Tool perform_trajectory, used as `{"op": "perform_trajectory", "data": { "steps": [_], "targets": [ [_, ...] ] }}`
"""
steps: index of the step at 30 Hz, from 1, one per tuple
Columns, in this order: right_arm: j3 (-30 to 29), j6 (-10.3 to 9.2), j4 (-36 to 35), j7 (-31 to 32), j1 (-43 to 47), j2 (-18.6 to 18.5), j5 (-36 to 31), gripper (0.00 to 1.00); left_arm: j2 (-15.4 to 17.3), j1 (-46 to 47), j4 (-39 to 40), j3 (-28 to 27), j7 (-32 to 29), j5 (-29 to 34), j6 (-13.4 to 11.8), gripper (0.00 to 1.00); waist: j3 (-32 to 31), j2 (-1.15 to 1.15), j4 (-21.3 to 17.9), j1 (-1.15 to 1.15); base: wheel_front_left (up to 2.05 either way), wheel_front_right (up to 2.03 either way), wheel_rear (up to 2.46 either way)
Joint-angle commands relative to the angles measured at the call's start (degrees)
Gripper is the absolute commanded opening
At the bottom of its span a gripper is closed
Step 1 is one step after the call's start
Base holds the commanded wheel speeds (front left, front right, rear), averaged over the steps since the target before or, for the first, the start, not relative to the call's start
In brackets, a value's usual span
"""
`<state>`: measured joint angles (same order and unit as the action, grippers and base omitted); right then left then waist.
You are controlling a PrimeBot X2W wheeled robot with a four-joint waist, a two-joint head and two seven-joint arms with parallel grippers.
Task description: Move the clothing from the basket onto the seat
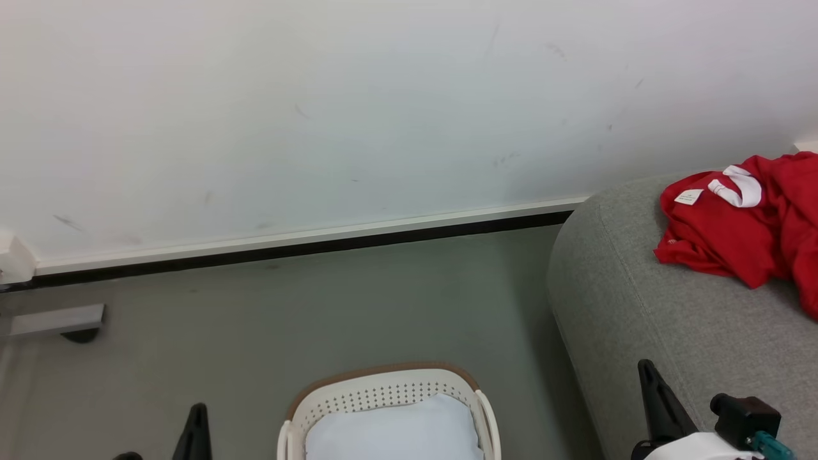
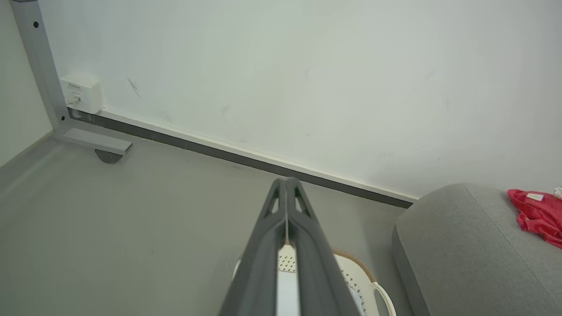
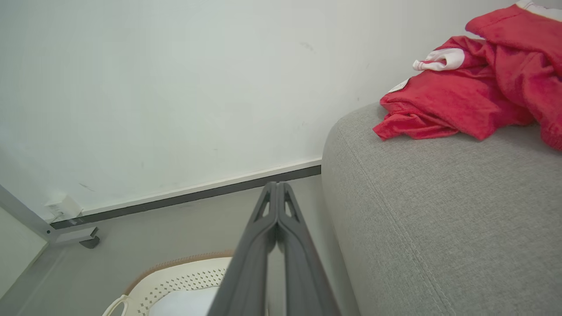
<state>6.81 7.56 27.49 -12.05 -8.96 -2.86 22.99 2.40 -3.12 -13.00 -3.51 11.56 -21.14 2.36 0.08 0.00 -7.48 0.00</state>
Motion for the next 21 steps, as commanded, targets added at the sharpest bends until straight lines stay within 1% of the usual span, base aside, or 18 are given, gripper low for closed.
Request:
{"op": "perform_trajectory", "data": {
  "steps": [1, 21],
  "targets": [
    [-0.60, -0.01, -1.50, 0.42, -0.49, -0.07, 2.37, 0.00, 0.28, 1.56, 0.77, -0.31, -0.38, -2.52, 0.25, 0.00, 0.00, 0.00, 0.07, 0.00, 0.00, 0.00, 0.00],
    [-3.98, -0.04, -4.82, 5.22, 0.34, -0.12, 20.29, 0.00, 0.38, 3.56, 0.59, -0.85, -4.91, -20.89, 1.60, 0.00, 0.02, 0.00, 1.38, 0.00, 0.00, 0.00, 0.00]
  ]
}}
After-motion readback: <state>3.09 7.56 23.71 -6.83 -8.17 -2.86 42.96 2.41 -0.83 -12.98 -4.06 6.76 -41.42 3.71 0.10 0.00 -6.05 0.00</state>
